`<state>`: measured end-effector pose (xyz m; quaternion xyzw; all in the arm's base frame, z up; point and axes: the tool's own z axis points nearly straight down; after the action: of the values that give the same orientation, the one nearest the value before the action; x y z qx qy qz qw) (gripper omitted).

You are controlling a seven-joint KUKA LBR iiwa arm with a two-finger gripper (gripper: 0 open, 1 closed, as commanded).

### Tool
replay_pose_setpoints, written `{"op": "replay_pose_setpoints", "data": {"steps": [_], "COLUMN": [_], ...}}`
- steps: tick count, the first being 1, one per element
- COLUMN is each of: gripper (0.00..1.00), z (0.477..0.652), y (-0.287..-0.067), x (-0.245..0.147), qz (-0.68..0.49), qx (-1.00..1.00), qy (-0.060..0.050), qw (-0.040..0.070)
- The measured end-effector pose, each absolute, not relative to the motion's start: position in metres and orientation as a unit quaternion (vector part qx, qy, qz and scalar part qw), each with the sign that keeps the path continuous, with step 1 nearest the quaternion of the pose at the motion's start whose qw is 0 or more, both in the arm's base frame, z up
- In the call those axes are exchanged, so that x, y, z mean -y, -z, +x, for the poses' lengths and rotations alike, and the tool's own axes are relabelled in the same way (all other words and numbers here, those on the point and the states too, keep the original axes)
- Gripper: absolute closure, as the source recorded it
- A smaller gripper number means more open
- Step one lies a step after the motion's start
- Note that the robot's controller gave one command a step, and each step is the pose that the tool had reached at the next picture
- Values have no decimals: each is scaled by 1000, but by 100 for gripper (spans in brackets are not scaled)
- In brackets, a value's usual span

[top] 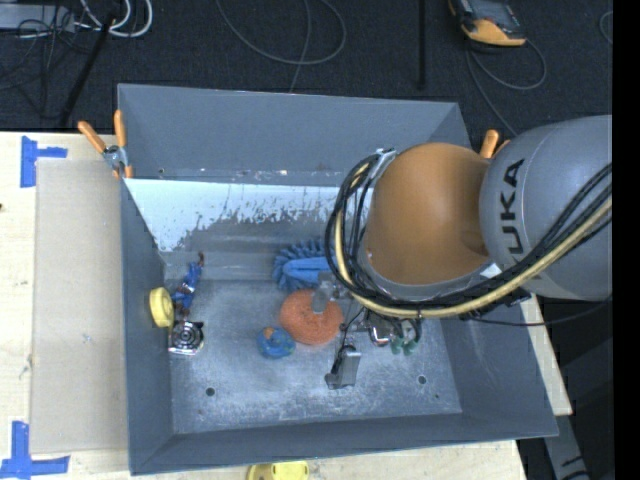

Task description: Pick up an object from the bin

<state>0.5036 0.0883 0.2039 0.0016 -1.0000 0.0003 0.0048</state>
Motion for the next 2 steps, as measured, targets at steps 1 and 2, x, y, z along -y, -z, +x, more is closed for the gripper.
{"op": "replay_pose_setpoints", "data": {"steps": [1,2], "gripper": [0,0], "z": [505,529], "y": [-208,-164], "x": [-88,-76], "qz": [0,44], "qx": [1000,999], "qy": [0,0], "qw": [1,-2]}}
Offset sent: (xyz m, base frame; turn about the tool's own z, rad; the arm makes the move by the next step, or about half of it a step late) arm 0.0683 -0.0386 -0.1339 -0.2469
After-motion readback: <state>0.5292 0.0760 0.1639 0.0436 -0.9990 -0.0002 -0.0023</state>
